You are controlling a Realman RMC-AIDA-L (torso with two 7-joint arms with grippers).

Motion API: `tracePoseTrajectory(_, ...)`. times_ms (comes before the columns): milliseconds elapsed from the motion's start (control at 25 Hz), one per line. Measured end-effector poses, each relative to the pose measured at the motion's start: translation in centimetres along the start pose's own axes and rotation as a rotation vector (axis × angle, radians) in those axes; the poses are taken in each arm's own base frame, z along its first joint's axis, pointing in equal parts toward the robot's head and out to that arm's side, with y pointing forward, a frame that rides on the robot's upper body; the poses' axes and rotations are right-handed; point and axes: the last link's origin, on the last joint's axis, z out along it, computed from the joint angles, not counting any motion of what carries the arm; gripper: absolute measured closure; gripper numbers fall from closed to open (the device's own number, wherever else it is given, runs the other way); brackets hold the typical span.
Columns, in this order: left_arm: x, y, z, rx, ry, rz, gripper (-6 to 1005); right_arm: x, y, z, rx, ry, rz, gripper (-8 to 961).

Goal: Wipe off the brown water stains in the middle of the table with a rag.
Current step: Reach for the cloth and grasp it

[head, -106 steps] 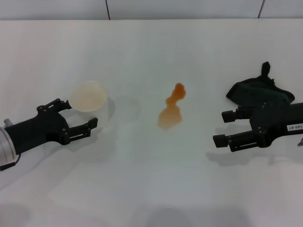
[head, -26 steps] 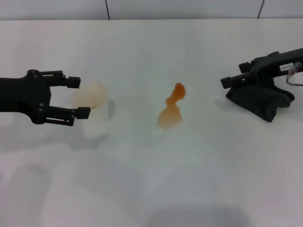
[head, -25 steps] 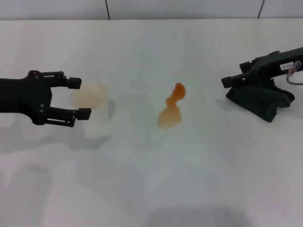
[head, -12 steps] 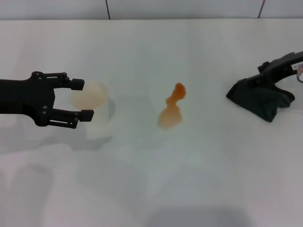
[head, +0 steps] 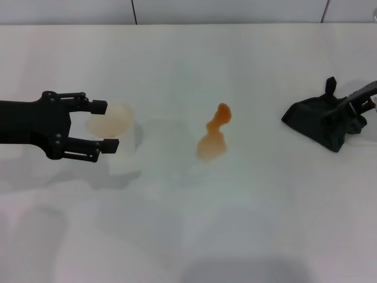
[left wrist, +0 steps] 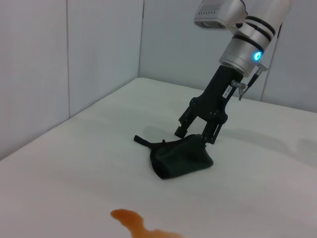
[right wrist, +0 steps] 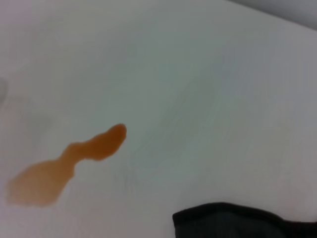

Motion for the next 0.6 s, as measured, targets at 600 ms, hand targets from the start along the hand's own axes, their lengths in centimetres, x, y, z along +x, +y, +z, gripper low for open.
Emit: tracePoseTrajectory(600, -0.27, 0.15, 0.06, 0.001, 0.006, -0.007, 115, -0.21, 0.37, 0.91, -0.003, 0.047, -0.008, 96)
